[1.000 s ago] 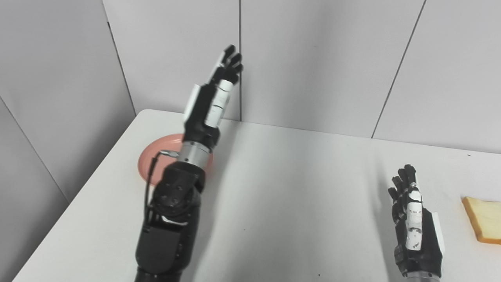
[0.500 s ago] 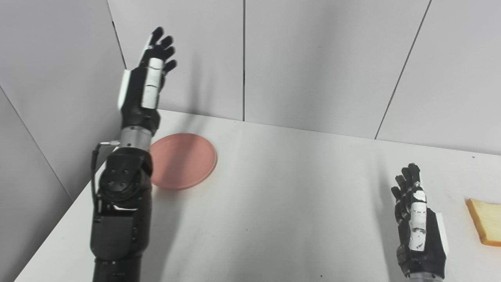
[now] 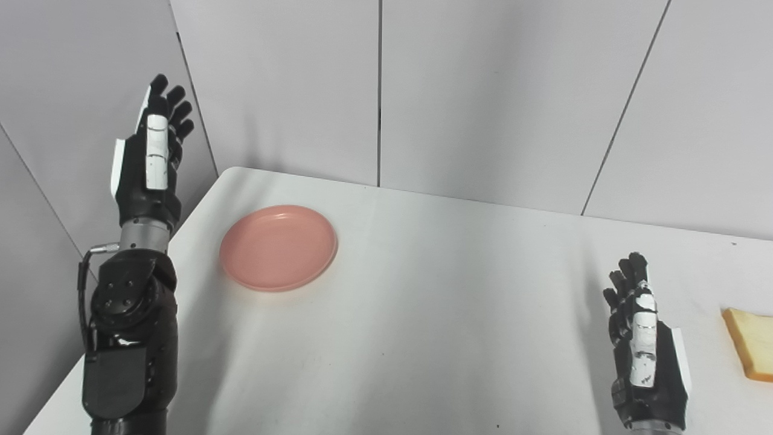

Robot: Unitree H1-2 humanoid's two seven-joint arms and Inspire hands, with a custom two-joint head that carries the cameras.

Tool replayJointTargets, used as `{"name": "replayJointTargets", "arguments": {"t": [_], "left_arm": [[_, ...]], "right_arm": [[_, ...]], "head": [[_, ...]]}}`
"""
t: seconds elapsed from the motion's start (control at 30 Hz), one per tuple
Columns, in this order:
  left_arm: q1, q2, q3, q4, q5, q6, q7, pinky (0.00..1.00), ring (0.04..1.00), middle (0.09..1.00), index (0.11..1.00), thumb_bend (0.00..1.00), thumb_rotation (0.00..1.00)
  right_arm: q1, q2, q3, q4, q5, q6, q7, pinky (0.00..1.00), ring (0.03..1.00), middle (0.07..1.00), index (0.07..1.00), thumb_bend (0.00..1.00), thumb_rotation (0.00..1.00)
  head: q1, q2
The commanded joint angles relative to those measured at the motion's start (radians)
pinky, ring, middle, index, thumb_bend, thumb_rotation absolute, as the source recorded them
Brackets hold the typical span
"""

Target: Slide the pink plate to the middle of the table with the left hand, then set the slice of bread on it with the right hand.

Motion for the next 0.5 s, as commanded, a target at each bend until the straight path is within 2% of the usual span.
{"name": "replayJointTargets", "arguments": {"t": [0.0,0.13,0.27,0.47], "left_arm": [[-0.022,0.045,0.013,0.001,-0.015,-0.022,0.004,0.95,0.938,0.946,0.945,0.76,0.93],[-0.011,0.051,0.027,0.036,-0.034,-0.015,0.010,0.97,0.946,0.949,0.949,0.74,0.93],[-0.005,0.041,0.037,0.088,-0.038,-0.036,0.026,0.95,0.936,0.937,0.936,0.75,0.92],[-0.012,0.053,0.041,0.178,-0.082,-0.050,0.006,0.97,0.947,0.943,0.935,0.76,0.89]], "right_arm": [[-0.019,0.000,0.001,-0.037,0.006,0.003,0.007,1.00,1.000,1.000,1.000,0.33,1.00],[-0.019,0.002,0.002,-0.039,0.014,0.006,0.009,1.00,1.000,1.000,1.000,0.35,1.00],[-0.020,-0.003,0.006,-0.045,0.008,0.010,0.010,1.00,1.000,1.000,1.000,0.34,1.00],[-0.020,-0.002,0.005,-0.054,0.007,0.019,0.007,1.00,1.000,1.000,1.000,0.33,1.00]], "head": [[-0.001,0.001],[-0.001,0.001],[-0.001,0.001],[-0.001,0.009]]}}
